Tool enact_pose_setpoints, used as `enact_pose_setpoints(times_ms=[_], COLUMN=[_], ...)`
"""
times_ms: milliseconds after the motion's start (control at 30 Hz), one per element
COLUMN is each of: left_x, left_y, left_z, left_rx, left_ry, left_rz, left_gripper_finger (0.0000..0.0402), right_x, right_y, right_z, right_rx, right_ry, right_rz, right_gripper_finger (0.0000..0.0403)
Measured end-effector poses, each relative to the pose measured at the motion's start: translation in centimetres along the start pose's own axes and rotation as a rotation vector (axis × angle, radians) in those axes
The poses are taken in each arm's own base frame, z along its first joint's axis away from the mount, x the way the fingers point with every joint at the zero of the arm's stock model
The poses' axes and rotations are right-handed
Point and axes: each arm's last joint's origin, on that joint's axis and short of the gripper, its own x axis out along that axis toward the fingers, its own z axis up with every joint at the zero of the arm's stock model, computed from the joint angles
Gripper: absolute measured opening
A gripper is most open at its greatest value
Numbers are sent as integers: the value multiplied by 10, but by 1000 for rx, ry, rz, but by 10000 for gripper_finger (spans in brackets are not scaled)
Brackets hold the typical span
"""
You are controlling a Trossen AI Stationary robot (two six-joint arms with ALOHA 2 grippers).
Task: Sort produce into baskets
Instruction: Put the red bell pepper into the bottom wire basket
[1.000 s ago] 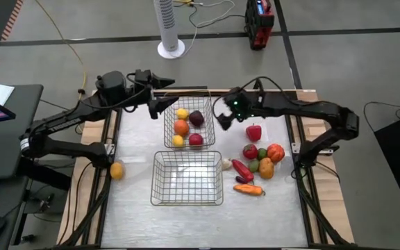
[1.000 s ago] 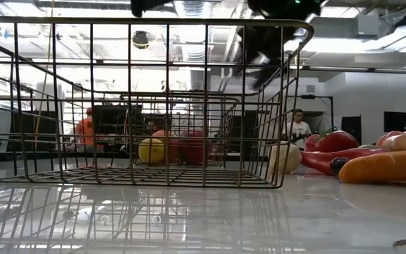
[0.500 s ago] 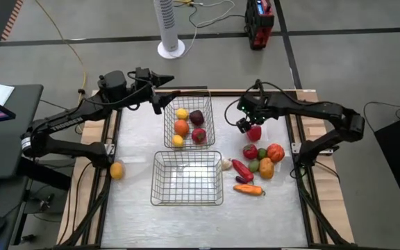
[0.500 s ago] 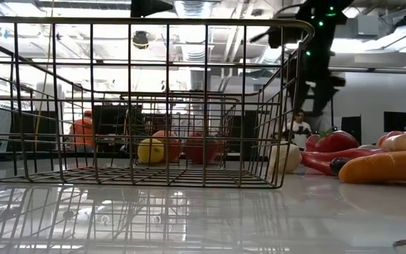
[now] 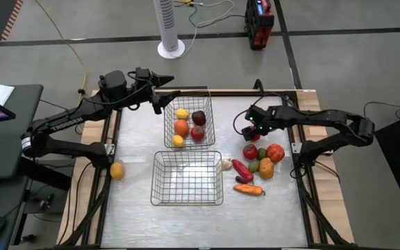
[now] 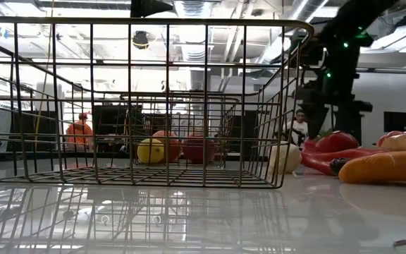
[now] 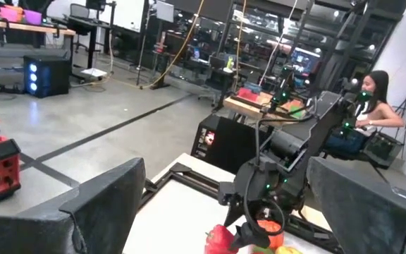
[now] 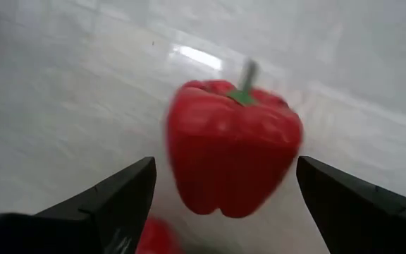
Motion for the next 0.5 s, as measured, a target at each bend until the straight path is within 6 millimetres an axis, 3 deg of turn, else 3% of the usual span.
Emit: enact_pose_setpoints(times_ms=[267, 500], left_x=[0, 0], left_y=[0, 0], left_z=[0, 0], left_rx=[0, -1], left_ry=[0, 1], left_rz=[0, -1], left_gripper_finger=[381, 381], right_x=[24, 24], right_y=[0, 8], right_z=[-6, -1], right_rx=[-17, -73], right_ry=[4, -59], right_rz=[27, 82], right_gripper_finger=[354, 314])
